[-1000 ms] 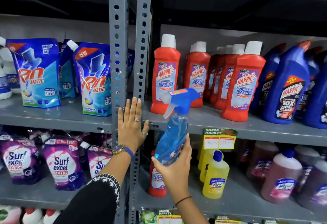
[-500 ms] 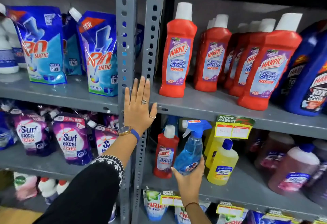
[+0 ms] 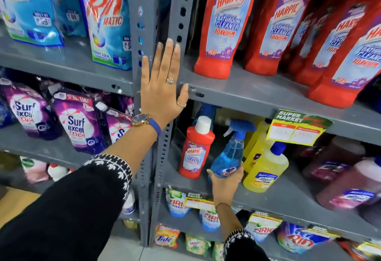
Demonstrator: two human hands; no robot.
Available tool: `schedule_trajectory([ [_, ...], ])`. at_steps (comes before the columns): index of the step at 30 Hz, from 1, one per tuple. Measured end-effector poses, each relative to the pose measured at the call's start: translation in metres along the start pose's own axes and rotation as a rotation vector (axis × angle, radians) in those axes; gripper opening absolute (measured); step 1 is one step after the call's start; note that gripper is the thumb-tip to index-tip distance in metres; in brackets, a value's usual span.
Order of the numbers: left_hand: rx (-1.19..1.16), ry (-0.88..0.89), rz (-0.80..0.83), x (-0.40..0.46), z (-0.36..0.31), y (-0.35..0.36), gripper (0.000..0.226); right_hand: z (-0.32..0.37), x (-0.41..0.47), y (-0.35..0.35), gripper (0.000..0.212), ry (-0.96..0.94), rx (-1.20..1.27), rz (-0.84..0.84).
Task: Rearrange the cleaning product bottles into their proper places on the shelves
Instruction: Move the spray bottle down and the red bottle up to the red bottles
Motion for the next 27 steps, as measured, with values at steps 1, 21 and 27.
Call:
schedule_trajectory([
  [1, 0.001, -0.001, 0.004, 0.0, 0.0, 0.0, 0.067, -0.001, 0.002, 0.002, 0.113, 0.002, 0.002, 0.001],
  [21, 0.021, -0.003, -0.002, 0.002, -0.003, -0.006, 0.063, -0.003, -0.042, 0.008, 0.098, 0.088, -0.116, -0.164],
  [27, 0.014, 0.0, 0.001, 0.002, -0.003, -0.005, 0.064, 0.047, -0.058, 0.062, 0.093, -0.043, -0.051, 0.019],
])
Point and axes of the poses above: each hand's wrist, its own x-axis towards the middle knuckle, its own y-axis out of the palm, z = x × y, the point moved 10 cm from there along x, towards the middle knuckle, and after that the axes turned 15 degrees about -x, right-handed, at the moved point
